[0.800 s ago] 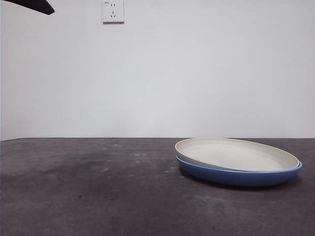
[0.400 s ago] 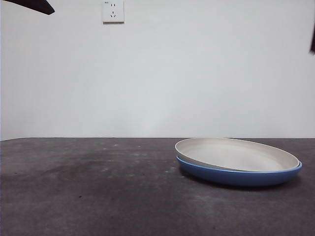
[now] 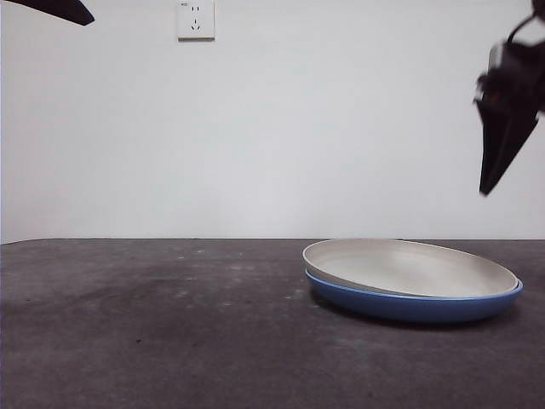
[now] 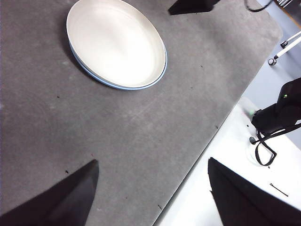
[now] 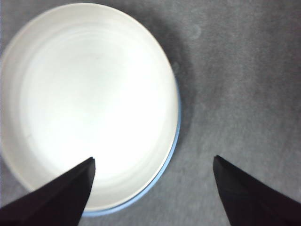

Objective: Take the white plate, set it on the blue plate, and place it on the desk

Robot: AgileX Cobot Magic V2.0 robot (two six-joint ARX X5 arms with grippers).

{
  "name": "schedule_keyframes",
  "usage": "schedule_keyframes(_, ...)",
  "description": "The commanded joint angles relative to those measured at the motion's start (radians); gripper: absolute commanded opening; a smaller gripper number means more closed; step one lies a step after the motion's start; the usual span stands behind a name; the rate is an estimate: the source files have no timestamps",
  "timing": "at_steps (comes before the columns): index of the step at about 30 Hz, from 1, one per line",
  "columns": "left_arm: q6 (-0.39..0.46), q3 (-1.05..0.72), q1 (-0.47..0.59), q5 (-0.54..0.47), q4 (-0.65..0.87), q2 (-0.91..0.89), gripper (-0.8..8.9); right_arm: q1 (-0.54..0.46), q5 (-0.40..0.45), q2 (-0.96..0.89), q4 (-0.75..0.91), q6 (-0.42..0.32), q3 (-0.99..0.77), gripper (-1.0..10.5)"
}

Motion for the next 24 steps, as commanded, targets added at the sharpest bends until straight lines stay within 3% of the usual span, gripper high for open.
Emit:
schedule_keyframes(1,0.021,0.007,-0.005,0.005,0.008,0.007,3.73,-0.006,-0.005,0.066,0.031,0.010,0.004,4.0)
schedule_keyframes(10,0.020,0.007,-0.005,0.005,0.008,0.007,3.74,-0.007,-0.061,0.220,0.115,0.011,0.004,3.9)
schedule_keyframes(14,0.020,0.007,-0.005,0.005,0.008,0.007,3.74,-0.007,-0.086,0.257,0.137,0.010,0.004,2.9)
schedule_keyframes(24,0.020,0.007,-0.005,0.005,0.008,0.007,3.74,-0.007,-0.086,0.300,0.142,0.011,0.003,2.0)
